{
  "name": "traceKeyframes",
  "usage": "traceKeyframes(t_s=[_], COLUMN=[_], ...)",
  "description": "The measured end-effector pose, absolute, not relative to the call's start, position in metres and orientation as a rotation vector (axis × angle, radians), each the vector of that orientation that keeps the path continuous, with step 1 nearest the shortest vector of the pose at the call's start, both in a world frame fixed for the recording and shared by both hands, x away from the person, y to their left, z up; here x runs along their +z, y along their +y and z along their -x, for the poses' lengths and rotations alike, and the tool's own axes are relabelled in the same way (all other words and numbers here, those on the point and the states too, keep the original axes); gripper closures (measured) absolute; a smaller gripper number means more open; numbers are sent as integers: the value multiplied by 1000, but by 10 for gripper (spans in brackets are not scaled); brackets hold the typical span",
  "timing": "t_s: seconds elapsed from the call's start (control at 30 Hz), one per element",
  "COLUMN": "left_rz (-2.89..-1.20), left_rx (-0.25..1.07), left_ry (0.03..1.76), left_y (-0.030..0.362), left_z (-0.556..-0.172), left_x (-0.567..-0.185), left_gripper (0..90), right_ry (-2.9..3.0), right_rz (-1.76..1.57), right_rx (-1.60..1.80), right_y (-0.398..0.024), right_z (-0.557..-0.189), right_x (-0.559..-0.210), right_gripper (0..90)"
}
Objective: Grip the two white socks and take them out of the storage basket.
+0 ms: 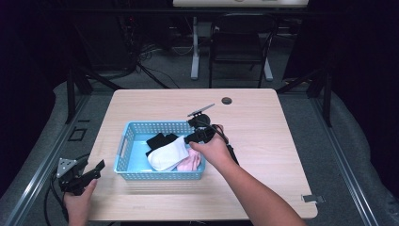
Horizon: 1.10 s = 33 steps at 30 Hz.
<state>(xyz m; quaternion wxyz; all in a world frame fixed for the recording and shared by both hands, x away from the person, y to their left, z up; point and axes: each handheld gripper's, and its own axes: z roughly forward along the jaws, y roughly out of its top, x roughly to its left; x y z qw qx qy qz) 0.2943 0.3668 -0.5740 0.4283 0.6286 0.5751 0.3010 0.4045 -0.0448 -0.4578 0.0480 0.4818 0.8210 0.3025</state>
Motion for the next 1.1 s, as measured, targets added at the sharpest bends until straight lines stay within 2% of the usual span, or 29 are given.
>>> traceKeyframes(t_s=[0.27, 0.67, 0.97, 1.1], left_rz=[-1569, -1570, -1571, -1570], left_rx=[750, 746, 743, 742], left_ry=[1435, 1433, 1432, 1433], left_y=[367, 367, 367, 367], left_z=[-295, -295, -296, -296], left_x=[-574, -574, -574, -575], left_gripper=[282, 280, 280, 279], right_ry=[2561, 2590, 2609, 2597], right_rz=[-1552, -1674, -1658, -1644], right_rx=[828, 709, 723, 796], right_y=[-27, -17, -12, -14], right_z=[-420, -437, -437, -433], right_x=[-476, -502, -506, -501], right_gripper=[675, 664, 840, 875])
